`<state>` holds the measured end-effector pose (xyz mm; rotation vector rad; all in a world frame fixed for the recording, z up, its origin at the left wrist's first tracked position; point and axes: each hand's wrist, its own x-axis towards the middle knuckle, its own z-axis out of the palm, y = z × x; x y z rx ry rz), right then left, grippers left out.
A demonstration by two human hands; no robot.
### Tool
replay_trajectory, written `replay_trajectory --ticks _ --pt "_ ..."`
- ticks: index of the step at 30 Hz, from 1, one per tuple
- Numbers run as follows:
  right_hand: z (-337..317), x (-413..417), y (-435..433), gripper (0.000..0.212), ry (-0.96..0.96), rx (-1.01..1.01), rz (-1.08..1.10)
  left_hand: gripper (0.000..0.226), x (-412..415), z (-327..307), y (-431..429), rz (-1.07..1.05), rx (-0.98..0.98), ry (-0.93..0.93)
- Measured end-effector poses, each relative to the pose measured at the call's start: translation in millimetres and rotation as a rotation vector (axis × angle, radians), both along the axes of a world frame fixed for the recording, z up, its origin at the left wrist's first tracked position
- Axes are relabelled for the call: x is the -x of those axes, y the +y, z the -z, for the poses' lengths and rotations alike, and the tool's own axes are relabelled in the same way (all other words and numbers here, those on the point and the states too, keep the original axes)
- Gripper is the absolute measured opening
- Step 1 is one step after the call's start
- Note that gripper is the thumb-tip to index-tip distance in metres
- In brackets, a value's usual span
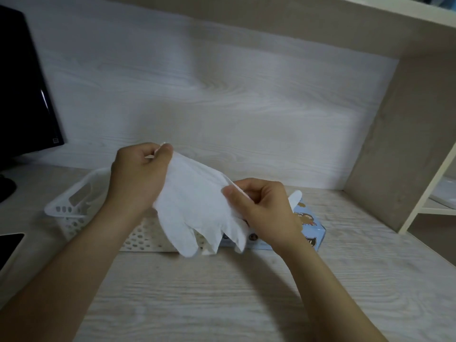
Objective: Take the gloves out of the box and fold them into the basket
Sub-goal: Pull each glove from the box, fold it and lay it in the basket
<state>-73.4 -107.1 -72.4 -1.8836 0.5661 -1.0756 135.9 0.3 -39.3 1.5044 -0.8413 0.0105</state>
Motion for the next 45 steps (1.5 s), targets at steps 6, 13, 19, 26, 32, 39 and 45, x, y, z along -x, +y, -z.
replay_trajectory --ticks 6,13,19,26,32,39,45 --pt "12 -26 0 0.013 -0.007 0.277 0.277 0.046 -15 2 8 -0.186 -0.149 -0.271" --pt "-4 -49 1 0.022 0.139 0.501 0.423 0.048 -37 8 10 -0.228 -0.272 -0.251" --pt "-23 -75 0 0.025 0.269 0.492 0.459 0.020 -46 2 12 -0.165 -0.258 -0.129" --pt "-36 -102 -18 0.019 0.324 0.446 0.324 0.020 -43 -2 17 -0.103 -0.263 0.037" --pt "-32 -121 -23 0.018 0.369 0.432 0.273 0.029 -51 8 17 -0.280 -0.493 -0.210" --pt "-31 -116 -21 0.023 0.471 0.618 0.219 0.033 -48 9 14 -0.394 -0.754 -0.476" --pt "-51 -93 0 0.053 0.816 0.422 -0.151 0.035 -39 5 18 0.129 -0.650 -0.322"
